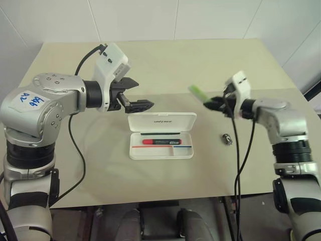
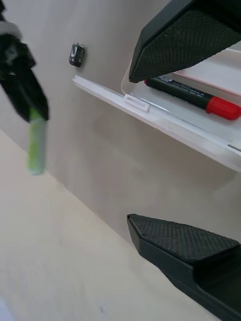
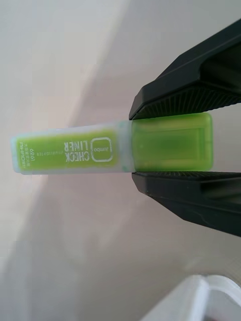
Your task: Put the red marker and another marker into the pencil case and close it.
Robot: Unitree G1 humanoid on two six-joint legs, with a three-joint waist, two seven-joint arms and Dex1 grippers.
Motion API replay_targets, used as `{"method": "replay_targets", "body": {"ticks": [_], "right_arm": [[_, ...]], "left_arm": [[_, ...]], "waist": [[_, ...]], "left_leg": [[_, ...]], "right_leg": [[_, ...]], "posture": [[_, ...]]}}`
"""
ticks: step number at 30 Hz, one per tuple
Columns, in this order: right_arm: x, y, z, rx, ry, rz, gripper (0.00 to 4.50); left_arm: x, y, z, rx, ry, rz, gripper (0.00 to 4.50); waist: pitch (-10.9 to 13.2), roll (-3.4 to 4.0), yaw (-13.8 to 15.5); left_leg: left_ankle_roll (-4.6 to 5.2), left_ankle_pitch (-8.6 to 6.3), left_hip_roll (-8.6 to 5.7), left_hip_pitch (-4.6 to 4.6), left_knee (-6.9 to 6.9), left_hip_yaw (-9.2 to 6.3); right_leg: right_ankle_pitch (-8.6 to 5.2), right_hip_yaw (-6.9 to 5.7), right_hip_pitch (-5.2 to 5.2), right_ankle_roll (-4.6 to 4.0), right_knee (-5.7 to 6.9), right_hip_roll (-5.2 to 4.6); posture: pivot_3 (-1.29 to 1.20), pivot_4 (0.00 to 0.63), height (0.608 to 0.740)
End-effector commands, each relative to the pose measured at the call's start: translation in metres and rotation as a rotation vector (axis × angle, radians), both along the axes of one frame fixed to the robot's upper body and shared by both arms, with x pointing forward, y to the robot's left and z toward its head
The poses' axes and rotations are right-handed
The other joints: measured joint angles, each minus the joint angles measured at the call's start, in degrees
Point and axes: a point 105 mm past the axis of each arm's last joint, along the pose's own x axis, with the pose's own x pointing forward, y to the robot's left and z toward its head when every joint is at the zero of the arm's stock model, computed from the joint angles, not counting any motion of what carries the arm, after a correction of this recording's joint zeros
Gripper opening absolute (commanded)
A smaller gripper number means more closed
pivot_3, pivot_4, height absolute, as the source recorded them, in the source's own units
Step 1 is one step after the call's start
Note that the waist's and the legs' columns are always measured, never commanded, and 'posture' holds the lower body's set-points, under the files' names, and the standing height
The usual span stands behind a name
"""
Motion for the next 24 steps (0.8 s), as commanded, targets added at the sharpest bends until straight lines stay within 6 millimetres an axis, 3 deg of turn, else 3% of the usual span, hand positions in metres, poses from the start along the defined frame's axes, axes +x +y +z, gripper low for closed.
{"method": "replay_targets", "body": {"ticks": [1,3,6,11,13,17,24], "right_arm": [[-0.034,0.014,0.068,0.132,-0.198,0.205,1.09],[-0.061,0.034,0.068,0.168,-0.15,0.383,1.09],[-0.109,0.057,0.045,0.095,-0.02,0.656,1.09],[-0.142,0.075,0.019,-0.009,0.066,0.831,1.09],[-0.144,0.08,0.008,-0.038,0.103,0.842,1.09],[-0.13,0.099,-0.027,-0.141,0.136,0.818,1.09],[-0.111,0.117,-0.055,-0.29,0.104,0.841,1.09]], "left_arm": [[-0.008,0.013,0.015,0.012,-0.089,-0.019,4.5],[-0.014,0.021,0.014,0.041,-0.103,-0.034,4.5],[-0.02,0.037,0.013,0.068,-0.105,-0.027,4.5],[-0.045,0.057,0.002,0.115,-0.069,-0.1,4.5],[-0.056,0.058,-0.003,0.101,-0.036,-0.153,4.5],[-0.073,0.06,-0.035,0.153,0.077,-0.197,4.5],[-0.081,0.057,-0.059,0.249,0.124,-0.203,4.5]], "waist": [[0.01,0.02,-0.17],[0.01,0.02,-0.39],[0.01,0.01,-0.28],[0.01,0.01,-0.51],[0.0,-0.02,-0.52],[-0.02,-0.06,-0.74],[-0.02,-0.07,-0.66]], "left_leg": [[0.0,0.0,0.0,0.0,-0.01,0.01],[-0.03,-0.01,0.06,0.0,-0.08,0.01],[-0.07,-0.07,0.16,-0.02,-0.07,0.0],[0.02,-0.15,0.14,0.0,0.06,0.08],[0.03,-0.15,0.16,0.0,0.09,0.05],[0.03,-0.17,0.15,0.04,0.05,0.05],[0.03,-0.17,0.14,-0.01,0.06,0.06]], "right_leg": [[0.0,0.01,-0.01,0.0,0.0,0.0],[0.0,0.01,-0.02,0.0,-0.02,0.05],[-0.03,-0.02,-0.02,-0.05,-0.07,0.13],[-0.03,0.04,-0.02,-0.06,-0.02,0.09],[-0.03,0.03,-0.01,-0.06,-0.02,0.1],[-0.04,0.05,0.01,-0.08,-0.03,0.07],[-0.05,0.06,-0.07,-0.1,-0.02,0.07]], "posture": [[0.0,0.15,0.74],[0.0,0.15,0.74],[0.0,0.15,0.74],[0.0,0.15,0.74],[0.0,0.15,0.74],[0.0,0.15,0.74],[0.0,0.15,0.74]]}}
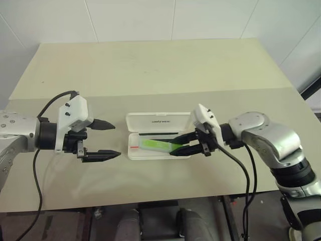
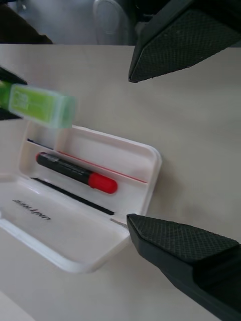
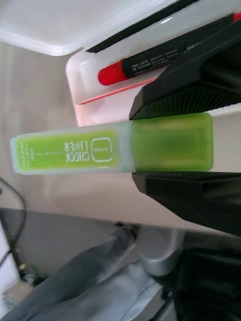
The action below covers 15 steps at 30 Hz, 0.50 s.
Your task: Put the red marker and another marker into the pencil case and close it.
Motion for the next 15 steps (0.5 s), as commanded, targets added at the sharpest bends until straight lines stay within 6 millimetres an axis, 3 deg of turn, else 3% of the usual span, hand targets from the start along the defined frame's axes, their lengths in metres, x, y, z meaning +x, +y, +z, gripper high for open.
{"method": "replay_targets", "body": {"ticks": [1,7,15], "right_arm": [[0.008,0.009,-0.005,-0.043,-0.085,0.038,1.09],[0.016,0.016,-0.012,-0.068,-0.099,0.075,1.09],[0.022,0.028,-0.019,-0.084,-0.11,0.092,1.09]], "left_arm": [[-0.005,-0.004,0.0,0.053,-0.036,-0.02,4.5],[-0.008,0.005,-0.011,0.11,-0.002,0.034,4.5],[-0.011,0.003,-0.011,0.103,-0.007,0.048,4.5]], "waist": [[0.0,-0.01,-0.07],[0.0,0.0,-0.14],[0.0,0.0,-0.16]], "left_leg": [[0.0,0.0,0.0,-0.01,0.01,0.0],[0.0,0.0,0.02,-0.01,-0.04,0.01],[-0.02,-0.01,0.05,0.0,-0.04,0.02]], "right_leg": [[0.0,0.0,0.0,0.0,0.0,0.01],[0.0,0.0,-0.03,-0.01,0.01,0.02],[-0.01,0.0,-0.04,-0.03,0.04,0.04]], "posture": [[0.0,0.15,0.74],[0.0,0.15,0.74],[0.0,0.15,0.74]]}}
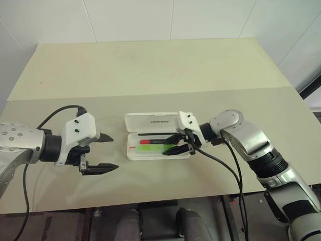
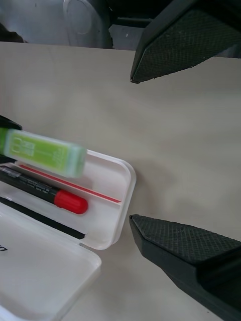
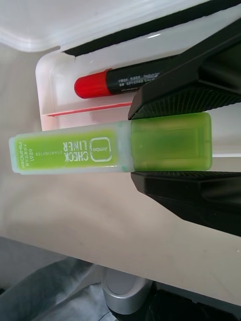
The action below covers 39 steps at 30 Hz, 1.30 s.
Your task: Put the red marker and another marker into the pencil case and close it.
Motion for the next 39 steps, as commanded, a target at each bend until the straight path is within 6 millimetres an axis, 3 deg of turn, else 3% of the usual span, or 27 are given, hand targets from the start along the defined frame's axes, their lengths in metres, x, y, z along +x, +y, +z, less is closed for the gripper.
{"method": "replay_targets", "body": {"ticks": [1,12,13,20,23,25,27,29,32,35,37,39], "right_arm": [[-0.001,0.01,0.007,0.006,-0.053,0.033,1.09],[0.001,0.018,0.001,0.007,-0.052,0.026,1.09],[0.0,0.017,0.001,0.006,-0.051,0.03,1.86],[-0.002,0.012,0.003,0.004,-0.049,0.035,4.33],[-0.006,0.005,0.008,0.013,-0.043,0.041,4.45],[-0.017,-0.024,0.019,0.034,-0.006,0.029,4.45],[-0.026,-0.04,0.025,0.043,0.018,0.022,4.45],[-0.023,-0.072,0.037,0.071,0.025,-0.103,4.45],[-0.003,-0.123,0.048,0.076,-0.019,-0.388,4.45],[0.023,-0.168,0.039,0.012,-0.1,-0.693,4.45],[0.034,-0.184,0.033,0.003,-0.13,-0.819,4.45],[0.035,-0.187,0.025,-0.008,-0.113,-0.866,4.45]], "left_arm": [[-0.003,-0.001,0.009,0.015,-0.044,0.004,4.5],[-0.005,-0.004,0.008,0.009,-0.048,0.015,4.5],[-0.005,-0.004,0.008,0.009,-0.048,0.016,4.5],[-0.002,-0.006,0.01,0.001,-0.054,0.005,4.5],[-0.003,-0.008,0.011,-0.01,-0.059,-0.013,4.5],[-0.004,-0.02,0.016,-0.06,-0.072,-0.086,4.5],[-0.005,-0.027,0.019,-0.087,-0.078,-0.127,4.5],[-0.006,-0.039,0.021,-0.127,-0.082,-0.179,4.5],[-0.006,-0.059,0.023,-0.192,-0.091,-0.244,4.5],[0.004,-0.084,0.017,-0.236,-0.101,-0.257,4.5],[0.006,-0.099,0.011,-0.26,-0.094,-0.278,4.5],[0.006,-0.109,0.006,-0.264,-0.08,-0.302,4.5]], "waist": [[0.0,0.0,0.0],[0.0,0.0,-0.01],[0.0,0.0,-0.01],[0.0,0.0,-0.01],[0.0,0.0,0.01],[0.01,0.01,0.7],[0.01,0.0,1.57],[0.0,0.0,1.62],[-0.01,0.0,1.64],[-0.1,-0.07,1.51],[-0.11,-0.08,1.32],[-0.11,-0.08,1.29]], "left_leg": [[0.0,0.0,0.0,0.0,0.0,0.0],[-0.01,0.0,0.0,0.0,0.0,0.0],[-0.01,0.0,0.0,0.0,0.0,0.0],[-0.02,-0.01,0.0,0.0,0.0,0.0],[-0.02,-0.01,0.0,0.0,-0.02,0.0],[-0.02,-0.01,0.0,-0.01,-0.03,-0.01],[0.01,-0.04,-0.04,-0.06,-0.02,-0.03],[0.06,-0.11,-0.03,-0.05,0.06,-0.01],[0.07,-0.12,-0.04,0.02,0.11,-0.04],[0.05,-0.09,-0.02,0.1,0.12,-0.03],[0.04,-0.09,0.0,0.13,0.11,0.0],[0.02,-0.07,0.0,0.12,0.08,0.07]], "right_leg": [[0.0,0.0,-0.01,0.0,0.01,0.0],[0.0,0.0,-0.01,0.0,0.02,0.0],[0.0,0.0,-0.02,-0.01,0.02,0.0],[0.0,0.0,-0.02,-0.01,0.01,0.0],[0.0,0.0,-0.02,-0.01,0.0,0.0],[0.0,-0.01,-0.02,-0.01,-0.01,-0.01],[0.0,-0.04,0.03,0.0,-0.1,-0.04],[0.0,-0.03,0.1,0.01,-0.14,-0.04],[0.01,-0.05,0.2,0.01,-0.37,-0.04],[0.02,-0.02,0.23,-0.01,-0.32,0.0],[0.02,0.01,0.23,-0.01,-0.32,0.02],[0.02,0.08,0.16,-0.01,-0.31,0.03]], "posture": [[0.0,0.15,0.74],[0.0,0.15,0.74],[0.0,0.15,0.74],[0.0,0.15,0.74],[0.0,0.15,0.74],[0.0,0.15,0.74],[0.0,0.15,0.74],[0.0,0.15,0.74],[0.0,0.15,0.74],[0.0,0.15,0.74],[0.0,0.15,0.74],[0.0,0.15,0.74]]}}
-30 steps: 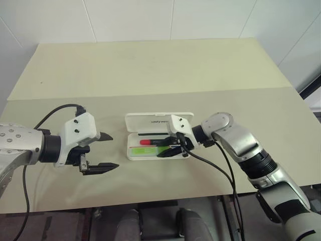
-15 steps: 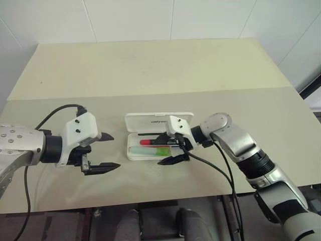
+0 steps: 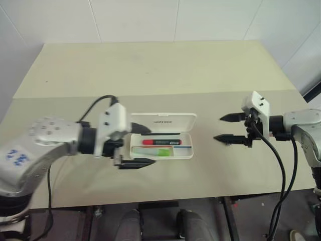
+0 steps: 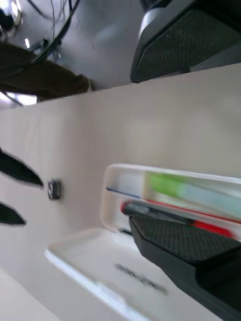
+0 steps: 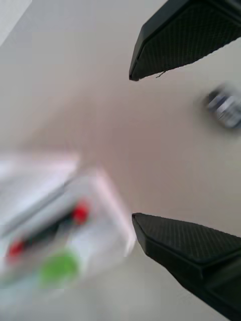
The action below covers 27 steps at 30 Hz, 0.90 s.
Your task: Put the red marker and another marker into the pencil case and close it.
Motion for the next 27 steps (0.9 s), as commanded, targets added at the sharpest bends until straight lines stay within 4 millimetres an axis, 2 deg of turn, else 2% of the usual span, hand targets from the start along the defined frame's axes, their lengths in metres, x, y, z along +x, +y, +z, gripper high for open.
{"method": "replay_targets", "body": {"ticks": [1,3,8,16,20,25,27], "right_arm": [[0.003,-0.008,0.0,-0.011,-0.028,-0.081,4.45],[-0.003,-0.007,-0.009,-0.011,0.01,-0.092,4.45],[-0.003,-0.012,-0.021,-0.003,0.051,-0.192,4.45],[-0.006,-0.008,-0.045,-0.037,0.129,-0.26,4.45],[-0.003,-0.008,-0.051,-0.041,0.145,-0.292,3.52],[0.0,-0.005,-0.046,-0.039,0.134,-0.286,1.8],[-0.002,-0.003,-0.039,-0.049,0.128,-0.25,1.02]], "left_arm": [[0.002,-0.01,-0.004,0.021,-0.023,-0.011,4.5],[0.007,-0.019,-0.009,0.04,-0.044,-0.012,4.5],[0.02,-0.03,-0.018,0.064,-0.1,0.016,4.5],[0.025,-0.032,-0.021,0.074,-0.134,0.03,4.5],[0.025,-0.029,-0.021,0.075,-0.141,0.041,4.5],[0.027,-0.025,-0.02,0.078,-0.148,0.057,4.5],[0.026,-0.025,-0.019,0.076,-0.15,0.059,4.5]], "waist": [[0.01,0.02,0.02],[0.02,0.05,0.22],[0.02,0.05,0.33],[0.02,0.06,0.37],[0.01,0.06,0.33],[0.01,0.06,0.29],[0.01,0.06,0.29]], "left_leg": [[-0.03,0.02,0.02,0.0,-0.03,0.0],[-0.04,0.03,0.03,-0.03,-0.04,0.0],[-0.01,0.03,-0.01,-0.03,0.15,-0.02],[-0.01,0.03,0.0,-0.05,0.04,-0.05],[-0.01,0.03,0.01,-0.03,0.1,-0.06],[-0.01,0.03,0.01,-0.04,0.08,-0.06],[-0.01,0.03,0.01,-0.03,0.11,-0.06]], "right_leg": [[0.0,0.0,-0.01,0.0,0.02,0.03],[0.0,-0.01,-0.05,0.0,0.03,0.04],[0.02,-0.02,0.05,0.04,0.01,0.0],[0.02,-0.05,0.04,0.04,-0.08,0.01],[0.02,-0.05,0.05,0.04,-0.03,0.02],[0.02,-0.05,0.05,0.04,-0.05,0.02],[0.02,-0.05,0.05,0.04,-0.02,0.02]], "posture": [[0.0,0.15,0.74],[0.0,0.15,0.74],[0.0,0.15,0.74],[0.0,0.15,0.74],[0.0,0.15,0.74],[0.0,0.15,0.74],[0.0,0.15,0.74]]}}
